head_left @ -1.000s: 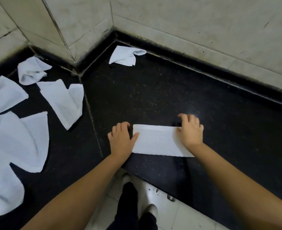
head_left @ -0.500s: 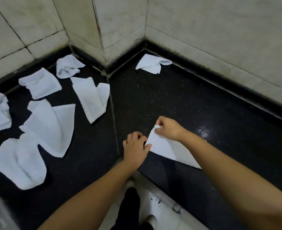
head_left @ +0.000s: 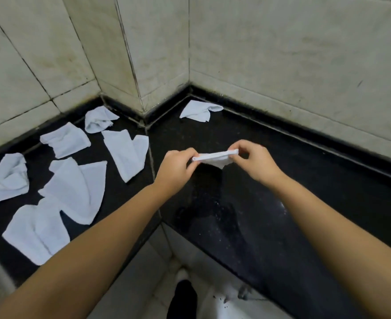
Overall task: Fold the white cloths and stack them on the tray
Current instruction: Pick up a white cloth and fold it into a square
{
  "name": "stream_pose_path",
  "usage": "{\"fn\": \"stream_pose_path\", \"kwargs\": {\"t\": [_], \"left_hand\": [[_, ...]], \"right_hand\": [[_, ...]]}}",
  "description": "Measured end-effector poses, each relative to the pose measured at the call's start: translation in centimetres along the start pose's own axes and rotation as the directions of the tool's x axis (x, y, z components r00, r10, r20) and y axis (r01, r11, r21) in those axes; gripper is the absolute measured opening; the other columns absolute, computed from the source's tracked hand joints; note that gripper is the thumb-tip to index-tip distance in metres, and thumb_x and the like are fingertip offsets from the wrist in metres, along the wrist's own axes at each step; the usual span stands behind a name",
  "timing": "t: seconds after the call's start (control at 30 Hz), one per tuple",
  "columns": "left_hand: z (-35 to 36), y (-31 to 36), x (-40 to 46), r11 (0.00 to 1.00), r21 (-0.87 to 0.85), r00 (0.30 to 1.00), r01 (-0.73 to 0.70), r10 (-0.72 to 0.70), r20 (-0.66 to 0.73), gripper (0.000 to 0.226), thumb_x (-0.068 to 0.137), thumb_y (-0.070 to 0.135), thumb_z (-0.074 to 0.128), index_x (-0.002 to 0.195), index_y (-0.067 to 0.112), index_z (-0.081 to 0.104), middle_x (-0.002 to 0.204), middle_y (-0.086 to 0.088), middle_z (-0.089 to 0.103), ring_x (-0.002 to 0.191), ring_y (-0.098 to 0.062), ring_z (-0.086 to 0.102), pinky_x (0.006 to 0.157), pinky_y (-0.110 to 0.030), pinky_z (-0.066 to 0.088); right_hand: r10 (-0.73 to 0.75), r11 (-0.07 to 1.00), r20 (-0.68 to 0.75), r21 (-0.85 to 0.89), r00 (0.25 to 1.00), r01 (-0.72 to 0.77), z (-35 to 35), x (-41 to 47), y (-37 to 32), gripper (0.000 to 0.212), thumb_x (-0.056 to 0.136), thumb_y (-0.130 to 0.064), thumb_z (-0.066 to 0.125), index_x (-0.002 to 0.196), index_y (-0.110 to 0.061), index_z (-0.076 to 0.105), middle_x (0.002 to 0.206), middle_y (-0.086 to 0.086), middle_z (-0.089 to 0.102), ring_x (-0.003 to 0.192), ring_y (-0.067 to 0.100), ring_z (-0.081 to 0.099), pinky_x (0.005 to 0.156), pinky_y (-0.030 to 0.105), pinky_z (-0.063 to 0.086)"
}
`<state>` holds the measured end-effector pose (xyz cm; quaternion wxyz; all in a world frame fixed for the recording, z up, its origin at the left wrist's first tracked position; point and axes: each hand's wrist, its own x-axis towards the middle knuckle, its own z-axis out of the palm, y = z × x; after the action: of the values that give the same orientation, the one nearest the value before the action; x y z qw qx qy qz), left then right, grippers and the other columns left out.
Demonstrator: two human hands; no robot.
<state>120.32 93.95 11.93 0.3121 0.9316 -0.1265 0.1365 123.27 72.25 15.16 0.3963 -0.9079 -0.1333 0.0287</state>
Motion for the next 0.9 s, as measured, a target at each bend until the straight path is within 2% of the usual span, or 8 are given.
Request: {"fn": "stream_pose_path", "kwargs": {"t": [0.1, 0.23, 0.3, 0.47, 0.6, 0.7, 0.77, 0.9], "left_hand": [[2.5, -1.1, -4.9, 0.999, 0.042, 0.990, -0.013, 0.007, 0.143, 0.017, 0.089, 0.025, 0.058, 0.088, 0.011, 0.067, 0.077, -0.005, 0.070, 0.068, -0.024, 0.063, 0.063, -0.033, 0.045], [5.3, -2.0, -10.5, 0.997, 0.004, 0.919, 0.080, -0.076, 0.386, 0.012, 0.091, 0.023, 0.059, 0.095, 0.015, 0.067, 0.087, 0.000, 0.071, 0.078, -0.017, 0.065, 0.068, -0.031, 0.049], [6.0, -2.5, -11.7, 0.989, -0.027, 0.895, 0.143, -0.118, 0.430, 0.013, 0.091, 0.023, 0.059, 0.097, 0.016, 0.068, 0.090, 0.001, 0.071, 0.081, -0.016, 0.065, 0.073, -0.034, 0.051], [5.7, -3.4, -8.5, 0.940, -0.135, 0.893, 0.314, -0.244, 0.378, 0.011, 0.091, 0.021, 0.060, 0.094, 0.013, 0.067, 0.086, 0.002, 0.067, 0.080, -0.014, 0.062, 0.075, -0.029, 0.048], [5.9, -4.5, -2.7, 0.909, -0.119, 0.886, 0.399, -0.349, 0.304, 0.008, 0.090, 0.024, 0.059, 0.087, 0.017, 0.062, 0.084, 0.003, 0.061, 0.077, -0.011, 0.055, 0.070, -0.023, 0.043], [7.1, -6.1, 0.5, 0.916, -0.003, 0.873, 0.401, -0.381, 0.305, 0.008, 0.091, 0.028, 0.057, 0.088, 0.021, 0.060, 0.086, 0.004, 0.057, 0.083, -0.012, 0.053, 0.079, -0.029, 0.045], [7.8, -6.9, 1.7, 0.918, 0.099, 0.864, 0.383, -0.394, 0.313, 0.008, 0.092, 0.030, 0.055, 0.092, 0.023, 0.059, 0.088, 0.005, 0.055, 0.088, -0.011, 0.049, 0.086, -0.031, 0.041], [9.1, -7.7, 2.4, 0.920, 0.207, 0.868, 0.332, -0.384, 0.316, 0.013, 0.092, 0.030, 0.054, 0.100, 0.022, 0.059, 0.091, 0.007, 0.052, 0.094, -0.013, 0.050, 0.088, -0.031, 0.036]], "right_hand": [[0.033, 0.999, 0.132, -0.022, 0.991, -0.031, 2.7, -4.2, 3.2, 0.008, 0.088, -0.015, 0.062, 0.090, -0.022, 0.066, 0.094, -0.010, 0.067, 0.091, 0.007, 0.061, 0.081, 0.022, 0.045], [0.161, 0.984, 0.374, 0.008, 0.913, -0.177, 6.2, -9.5, 6.8, 0.012, 0.088, -0.014, 0.063, 0.085, -0.026, 0.064, 0.086, -0.016, 0.064, 0.078, -0.010, 0.058, 0.071, 0.007, 0.041], [0.193, 0.974, 0.412, 0.030, 0.890, -0.225, 7.0, -10.3, 7.8, 0.014, 0.088, -0.016, 0.064, 0.082, -0.029, 0.063, 0.082, -0.014, 0.062, 0.075, -0.006, 0.057, 0.071, 0.009, 0.041], [0.220, 0.949, 0.343, 0.142, 0.913, -0.282, 6.4, -6.0, 7.9, 0.006, 0.087, -0.018, 0.064, 0.087, -0.023, 0.067, 0.080, -0.005, 0.059, 0.075, 0.007, 0.053, 0.073, 0.024, 0.045], [0.259, 0.943, 0.207, 0.157, 0.943, -0.293, 6.4, -0.2, 7.3, 0.006, 0.089, -0.018, 0.062, 0.090, -0.022, 0.067, 0.090, 0.002, 0.065, 0.081, 0.011, 0.056, 0.073, 0.020, 0.045], [0.341, 0.926, 0.187, 0.100, 0.921, -0.363, 7.3, 3.2, 7.6, 0.008, 0.090, -0.021, 0.058, 0.090, -0.021, 0.066, 0.100, 0.003, 0.067, 0.093, 0.017, 0.061, 0.077, 0.024, 0.047], [0.394, 0.913, 0.195, 0.027, 0.898, -0.406, 8.1, 4.5, 8.0, 0.009, 0.091, -0.021, 0.055, 0.089, -0.023, 0.064, 0.104, 0.002, 0.064, 0.095, 0.017, 0.060, 0.078, 0.026, 0.047], [0.444, 0.890, 0.156, -0.193, 0.882, -0.414, 9.5, 5.2, 8.5, 0.009, 0.090, -0.020, 0.051, 0.093, -0.023, 0.059, 0.108, 0.004, 0.055, 0.098, 0.025, 0.057, 0.091, 0.040, 0.047]]}}
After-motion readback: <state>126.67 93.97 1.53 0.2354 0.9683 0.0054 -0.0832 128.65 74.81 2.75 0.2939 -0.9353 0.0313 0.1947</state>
